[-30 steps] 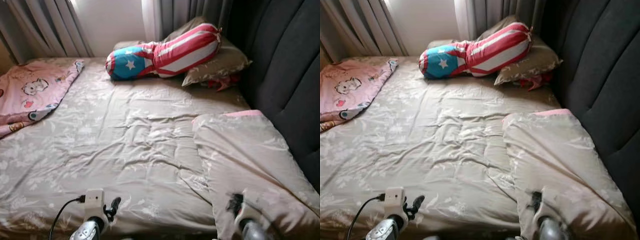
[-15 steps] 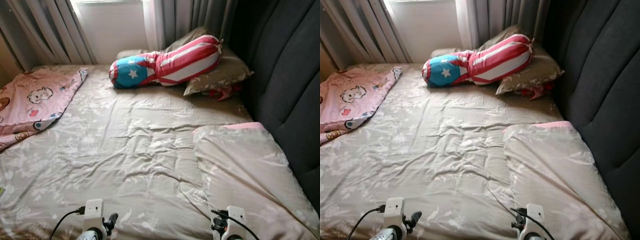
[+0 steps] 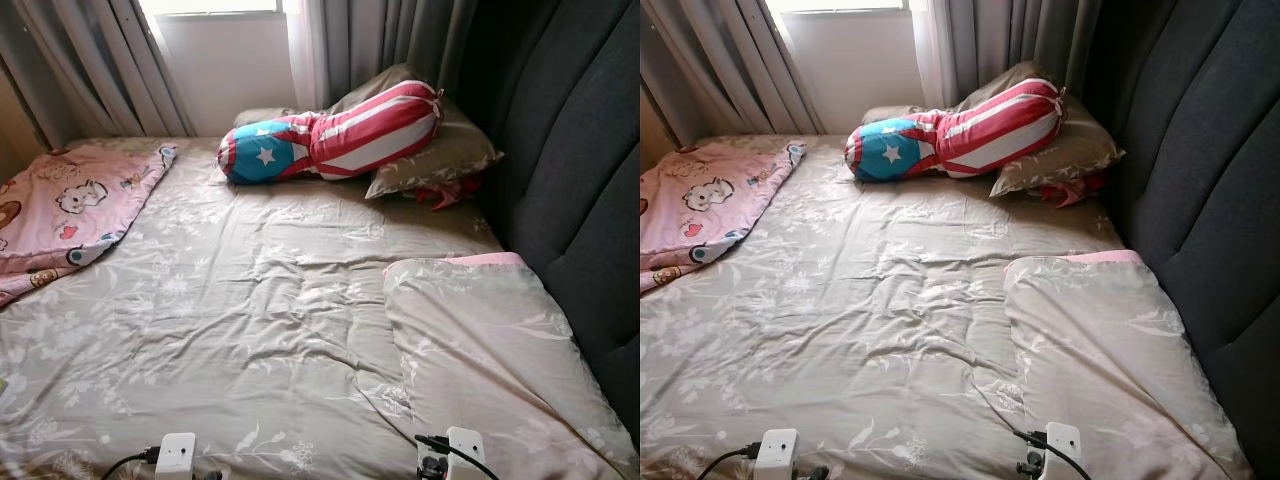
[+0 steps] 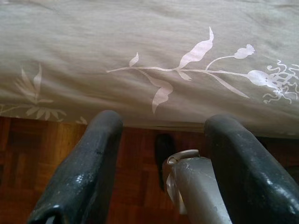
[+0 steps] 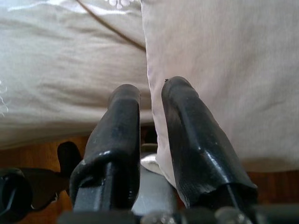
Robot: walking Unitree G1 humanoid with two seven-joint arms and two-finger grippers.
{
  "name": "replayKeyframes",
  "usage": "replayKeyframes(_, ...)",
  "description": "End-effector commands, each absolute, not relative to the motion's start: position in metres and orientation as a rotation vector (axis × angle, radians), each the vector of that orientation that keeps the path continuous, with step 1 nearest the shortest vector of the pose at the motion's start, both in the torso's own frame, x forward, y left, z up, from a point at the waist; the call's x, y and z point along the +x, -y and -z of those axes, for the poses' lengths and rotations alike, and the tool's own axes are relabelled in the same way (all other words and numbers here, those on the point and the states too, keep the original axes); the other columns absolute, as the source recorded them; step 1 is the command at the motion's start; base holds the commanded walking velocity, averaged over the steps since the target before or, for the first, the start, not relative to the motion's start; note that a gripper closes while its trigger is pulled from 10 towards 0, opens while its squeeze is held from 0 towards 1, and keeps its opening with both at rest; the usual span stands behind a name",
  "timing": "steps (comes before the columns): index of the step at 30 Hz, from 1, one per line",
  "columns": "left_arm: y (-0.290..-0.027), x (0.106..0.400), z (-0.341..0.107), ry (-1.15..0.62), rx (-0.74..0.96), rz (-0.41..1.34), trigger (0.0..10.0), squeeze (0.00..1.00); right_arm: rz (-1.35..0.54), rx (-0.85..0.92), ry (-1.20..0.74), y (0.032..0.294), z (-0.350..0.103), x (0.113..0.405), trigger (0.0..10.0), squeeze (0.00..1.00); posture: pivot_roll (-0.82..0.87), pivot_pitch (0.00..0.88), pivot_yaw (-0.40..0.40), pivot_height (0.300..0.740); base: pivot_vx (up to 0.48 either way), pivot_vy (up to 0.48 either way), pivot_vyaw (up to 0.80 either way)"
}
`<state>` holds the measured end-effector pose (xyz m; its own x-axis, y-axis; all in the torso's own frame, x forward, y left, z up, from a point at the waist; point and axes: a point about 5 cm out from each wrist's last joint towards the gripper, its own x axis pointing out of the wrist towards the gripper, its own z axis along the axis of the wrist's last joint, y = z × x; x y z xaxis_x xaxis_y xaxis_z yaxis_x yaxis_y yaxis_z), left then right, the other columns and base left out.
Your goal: Clean up the room
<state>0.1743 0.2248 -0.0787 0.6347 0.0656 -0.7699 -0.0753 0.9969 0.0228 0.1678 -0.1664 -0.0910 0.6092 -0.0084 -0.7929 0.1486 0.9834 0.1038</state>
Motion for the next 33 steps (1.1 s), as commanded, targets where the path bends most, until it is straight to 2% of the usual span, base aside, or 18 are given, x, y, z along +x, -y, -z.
replayKeyframes(1,-0.2302,0.1689,0.0803,-0.907,0.001,-0.083,10.0,0.00,0.076,0.145,-0.924,0.1658,0.0918,0.1664,10.0,0.00,0.00,0.000,0.003,0.740,0.000,0.000,0.00)
replayKeyframes(8,-0.2310,0.1673,0.0812,-0.916,-0.009,-0.108,10.0,0.00,0.067,0.129,-0.936,0.1666,0.0927,0.1647,10.0,0.00,0.01,0.000,-0.003,0.740,0.000,0.000,0.70)
replayKeyframes(12,-0.2299,0.1687,0.0808,-0.909,-0.012,-0.114,10.0,0.00,0.080,0.146,-0.924,0.1662,0.0909,0.1691,10.0,0.00,0.01,0.000,0.003,0.740,0.000,0.000,0.00)
replayKeyframes(33,-0.2281,0.1730,0.0793,-0.895,-0.017,-0.121,10.0,0.00,0.090,0.154,-0.933,0.1669,0.0918,0.1673,10.0,0.00,0.02,0.000,0.002,0.740,0.000,0.480,0.00)
